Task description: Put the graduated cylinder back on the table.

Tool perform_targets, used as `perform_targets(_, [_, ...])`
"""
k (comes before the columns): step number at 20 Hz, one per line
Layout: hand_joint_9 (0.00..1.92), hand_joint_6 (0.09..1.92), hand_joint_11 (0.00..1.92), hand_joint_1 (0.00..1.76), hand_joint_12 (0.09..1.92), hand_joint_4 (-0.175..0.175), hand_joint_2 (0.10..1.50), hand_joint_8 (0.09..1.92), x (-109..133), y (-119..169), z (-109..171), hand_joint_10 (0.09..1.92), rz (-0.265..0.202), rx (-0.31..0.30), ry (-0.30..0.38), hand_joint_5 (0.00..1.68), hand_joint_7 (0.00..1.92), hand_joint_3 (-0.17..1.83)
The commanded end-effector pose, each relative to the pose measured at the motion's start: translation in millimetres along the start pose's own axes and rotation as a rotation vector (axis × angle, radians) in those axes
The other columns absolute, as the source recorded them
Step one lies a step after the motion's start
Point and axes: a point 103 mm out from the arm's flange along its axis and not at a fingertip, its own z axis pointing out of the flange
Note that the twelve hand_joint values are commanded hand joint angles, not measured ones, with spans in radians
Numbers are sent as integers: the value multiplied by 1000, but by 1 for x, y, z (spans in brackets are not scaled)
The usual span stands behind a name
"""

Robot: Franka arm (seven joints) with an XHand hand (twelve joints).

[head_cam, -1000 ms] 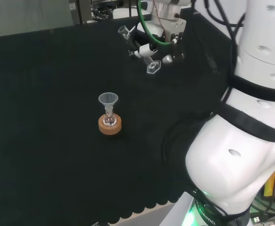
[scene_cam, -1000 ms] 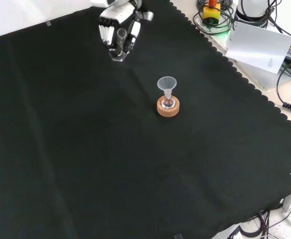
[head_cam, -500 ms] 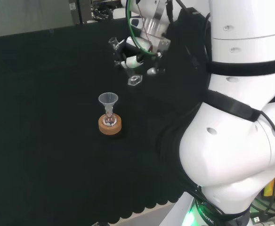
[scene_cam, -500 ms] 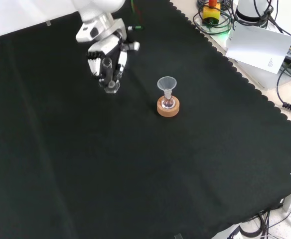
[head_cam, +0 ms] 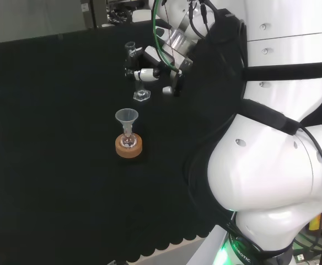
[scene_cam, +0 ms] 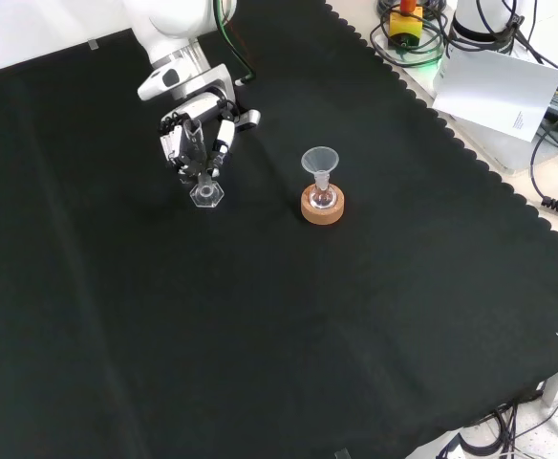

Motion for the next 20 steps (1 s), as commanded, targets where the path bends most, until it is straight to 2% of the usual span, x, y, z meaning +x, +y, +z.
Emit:
perform_targets(1, [1377, 1135, 1277, 1132, 702, -175, 1162, 289, -8, 1, 15, 87, 0, -18, 50, 899, 1190, 4])
perform_targets(10, [1337, 1194, 1236, 1112, 761, -159, 1185, 439, -18, 8, 24, 87, 23, -64, 73, 858, 1071, 3])
perform_targets(20, [1321, 1214, 1213, 1102, 771, -148, 1192, 468, -22, 9, 35, 87, 31, -53, 82, 844, 1035, 4])
